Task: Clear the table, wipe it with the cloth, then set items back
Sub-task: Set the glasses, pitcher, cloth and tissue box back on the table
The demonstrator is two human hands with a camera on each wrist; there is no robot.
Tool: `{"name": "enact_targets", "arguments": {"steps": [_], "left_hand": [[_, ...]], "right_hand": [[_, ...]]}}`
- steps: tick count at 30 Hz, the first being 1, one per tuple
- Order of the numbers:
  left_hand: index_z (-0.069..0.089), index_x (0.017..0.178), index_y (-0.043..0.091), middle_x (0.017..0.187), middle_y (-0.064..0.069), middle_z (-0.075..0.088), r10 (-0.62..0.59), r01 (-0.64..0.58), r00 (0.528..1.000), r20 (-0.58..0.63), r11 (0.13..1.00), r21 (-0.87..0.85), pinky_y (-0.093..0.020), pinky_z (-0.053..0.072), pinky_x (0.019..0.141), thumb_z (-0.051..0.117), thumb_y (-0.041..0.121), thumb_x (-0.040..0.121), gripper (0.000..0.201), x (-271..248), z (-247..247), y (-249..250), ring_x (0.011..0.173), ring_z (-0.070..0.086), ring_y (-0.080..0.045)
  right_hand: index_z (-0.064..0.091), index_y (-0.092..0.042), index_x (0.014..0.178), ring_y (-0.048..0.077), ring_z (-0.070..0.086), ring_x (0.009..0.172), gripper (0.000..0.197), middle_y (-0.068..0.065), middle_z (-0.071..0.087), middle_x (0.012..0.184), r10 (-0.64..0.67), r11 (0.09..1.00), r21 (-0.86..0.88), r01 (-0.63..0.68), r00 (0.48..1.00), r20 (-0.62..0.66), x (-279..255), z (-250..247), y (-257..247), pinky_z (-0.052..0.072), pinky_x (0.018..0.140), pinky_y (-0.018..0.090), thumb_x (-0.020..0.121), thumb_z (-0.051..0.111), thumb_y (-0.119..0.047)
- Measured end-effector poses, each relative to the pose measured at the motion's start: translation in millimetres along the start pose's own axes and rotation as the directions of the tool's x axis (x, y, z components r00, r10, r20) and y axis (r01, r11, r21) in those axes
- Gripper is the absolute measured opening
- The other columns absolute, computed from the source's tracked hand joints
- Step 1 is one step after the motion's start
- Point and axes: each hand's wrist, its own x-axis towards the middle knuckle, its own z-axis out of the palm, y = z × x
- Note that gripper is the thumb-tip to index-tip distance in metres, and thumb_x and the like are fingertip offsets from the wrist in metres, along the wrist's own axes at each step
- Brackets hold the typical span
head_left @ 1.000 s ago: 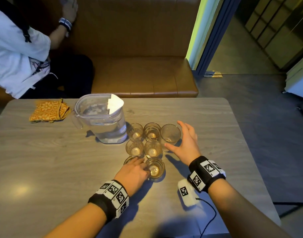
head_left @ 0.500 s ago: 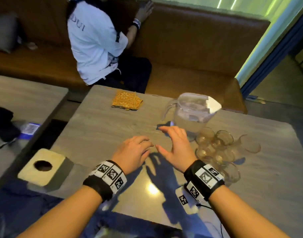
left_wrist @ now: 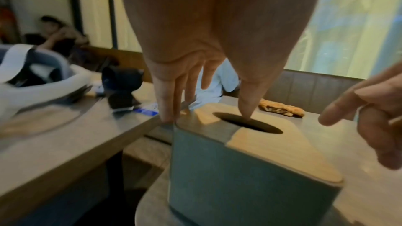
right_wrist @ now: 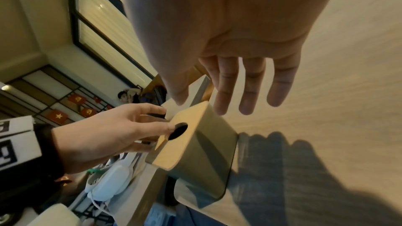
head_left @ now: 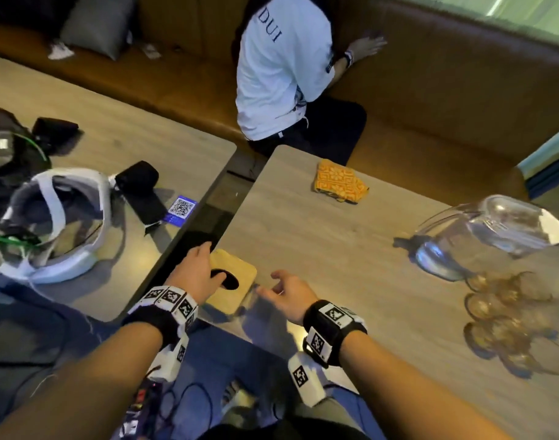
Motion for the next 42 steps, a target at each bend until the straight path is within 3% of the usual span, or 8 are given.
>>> {"name": "enact_targets", "arguments": {"steps": [8, 14, 20, 26, 31, 34, 38, 42], "left_hand": [[0.047, 0.124, 0.016, 0.11, -0.013, 0.059, -0.041, 0.037, 0.998, 0.048, 0.997, 0.071, -0.04, 0.049, 0.078, 0.057, 0.03, 0.091, 0.037, 9, 4, -5, 0.099, 0.059, -0.033], [0.048, 0.123, 0.015, 0.106, -0.014, 0.062, 0.162, -0.162, 0.987, 0.012, 0.986, 0.042, -0.035, 0.045, 0.074, 0.058, 0.034, 0.088, 0.041, 14, -24, 62, 0.099, 0.06, -0.034], [0.048, 0.125, 0.014, 0.117, -0.012, 0.058, 0.387, -0.387, 0.922, -0.019, 0.921, -0.05, -0.044, 0.05, 0.087, 0.061, 0.034, 0.086, 0.045, -2, -17, 169, 0.107, 0.056, -0.034], [0.044, 0.109, 0.02, 0.1, -0.005, 0.06, 0.51, -0.489, 0.855, 0.093, 0.853, -0.181, -0.036, 0.049, 0.073, 0.062, 0.037, 0.087, 0.034, -35, 3, 245, 0.09, 0.058, -0.026], [0.052, 0.112, 0.027, 0.109, 0.01, 0.059, 0.602, -0.558, 0.774, 0.194, 0.795, -0.237, -0.038, 0.051, 0.087, 0.062, 0.069, 0.077, 0.056, -36, 30, 293, 0.099, 0.059, -0.014], [0.043, 0.135, 0.03, 0.123, 0.011, 0.052, 0.579, -0.445, 0.751, 0.318, 0.799, -0.405, -0.035, 0.05, 0.093, 0.065, 0.077, 0.064, 0.088, -40, 50, 332, 0.112, 0.056, -0.013], [0.044, 0.139, 0.035, 0.117, 0.0, 0.065, 0.541, -0.218, 0.696, 0.473, 0.786, -0.579, -0.029, 0.054, 0.073, 0.077, 0.072, 0.055, 0.097, -48, 79, 377, 0.089, 0.065, -0.011], [0.053, 0.13, 0.019, 0.119, -0.016, 0.067, 0.458, 0.136, 0.701, 0.546, 0.666, -0.733, -0.053, 0.057, 0.079, 0.091, 0.051, 0.049, 0.095, -51, 110, 397, 0.094, 0.07, -0.034]], "right_hand": [[0.052, -0.013, 0.122, 0.027, 0.064, 0.095, 0.043, 0.009, 0.069, 0.107, -0.022, 0.999, -0.023, 0.022, 1.0, 0.008, 12, 13, -19, 0.053, 0.083, 0.039, 0.094, 0.057, -0.045], [0.038, -0.023, 0.139, 0.018, 0.061, 0.095, 0.063, -0.001, 0.06, 0.109, 0.025, 0.976, 0.215, 0.039, 0.958, -0.287, -17, -21, 5, 0.053, 0.084, 0.037, 0.088, 0.063, -0.049], [0.033, -0.02, 0.138, -0.001, 0.058, 0.093, 0.068, -0.015, 0.054, 0.112, 0.189, 0.891, 0.454, 0.026, 0.887, -0.421, -65, -78, 43, 0.045, 0.057, 0.005, 0.087, 0.066, -0.049], [0.043, -0.028, 0.123, 0.025, 0.066, 0.096, 0.059, 0.003, 0.063, 0.112, 0.368, 0.809, 0.585, -0.049, 0.818, -0.441, -105, -133, 101, 0.061, 0.063, 0.047, 0.071, 0.064, -0.046], [0.048, -0.021, 0.137, 0.016, 0.059, 0.099, 0.048, 0.004, 0.062, 0.123, 0.246, 0.952, 0.29, -0.104, 0.821, -0.515, -147, -194, 158, 0.045, 0.065, 0.015, 0.09, 0.057, -0.017], [0.047, -0.023, 0.14, 0.02, 0.059, 0.109, 0.055, 0.005, 0.057, 0.133, 0.095, 0.993, 0.098, -0.058, 0.896, -0.435, -156, -224, 183, 0.047, 0.086, 0.026, 0.086, 0.059, -0.026], [0.045, -0.028, 0.14, 0.02, 0.055, 0.117, 0.066, 0.001, 0.053, 0.136, -0.077, 0.997, -0.017, 0.076, 0.929, -0.363, -163, -259, 216, 0.047, 0.098, 0.039, 0.08, 0.067, -0.038], [0.036, -0.032, 0.145, 0.002, 0.046, 0.127, 0.087, -0.009, 0.048, 0.14, -0.018, 0.929, 0.312, 0.198, 0.868, -0.496, -178, -288, 261, 0.042, 0.105, 0.026, 0.073, 0.082, -0.043]]}}
